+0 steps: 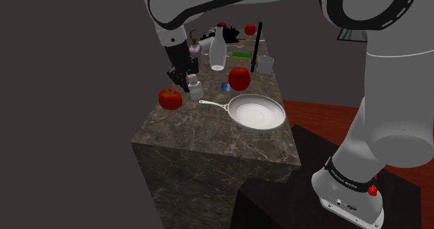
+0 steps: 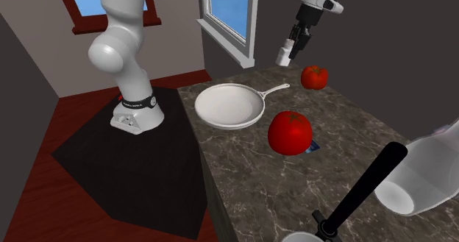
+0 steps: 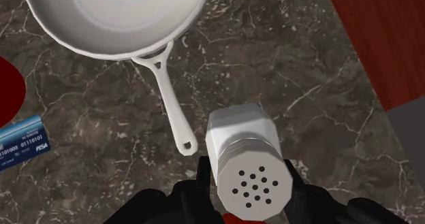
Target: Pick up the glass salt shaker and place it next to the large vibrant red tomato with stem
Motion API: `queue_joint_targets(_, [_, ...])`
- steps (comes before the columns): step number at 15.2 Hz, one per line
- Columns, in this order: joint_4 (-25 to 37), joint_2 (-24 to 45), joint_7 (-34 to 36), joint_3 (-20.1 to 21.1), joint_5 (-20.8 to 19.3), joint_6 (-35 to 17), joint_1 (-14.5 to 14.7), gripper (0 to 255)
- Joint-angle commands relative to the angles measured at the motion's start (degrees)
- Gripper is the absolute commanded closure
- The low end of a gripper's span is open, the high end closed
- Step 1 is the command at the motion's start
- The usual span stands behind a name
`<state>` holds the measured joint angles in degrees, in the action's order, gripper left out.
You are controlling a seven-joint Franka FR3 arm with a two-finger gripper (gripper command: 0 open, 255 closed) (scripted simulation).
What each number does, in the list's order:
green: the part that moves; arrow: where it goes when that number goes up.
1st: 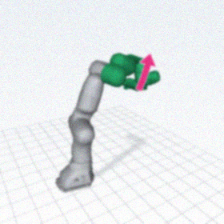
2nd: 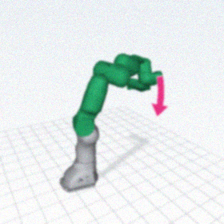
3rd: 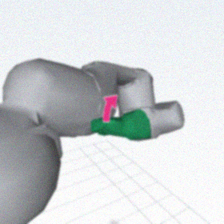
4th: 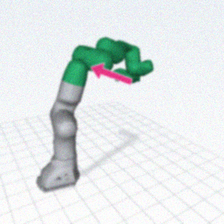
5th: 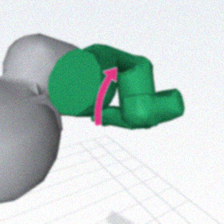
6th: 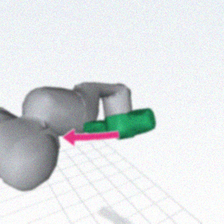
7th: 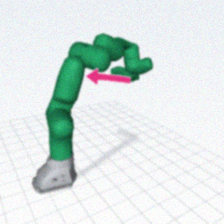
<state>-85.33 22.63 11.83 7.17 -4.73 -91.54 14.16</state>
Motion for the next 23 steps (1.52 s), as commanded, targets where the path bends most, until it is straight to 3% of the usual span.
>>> queue_joint_targets(1, [-1.25, 0.22, 0.11, -0.01, -0.04, -1.49, -0.01, 255])
queue_joint_targets(16, [-8.13, 3.64, 0.75, -0.23, -0.57, -11.76, -0.04, 255])
queue_joint_targets(23, [-8.13, 3.64, 0.75, -0.23, -0.57, -11.76, -0.04, 255])
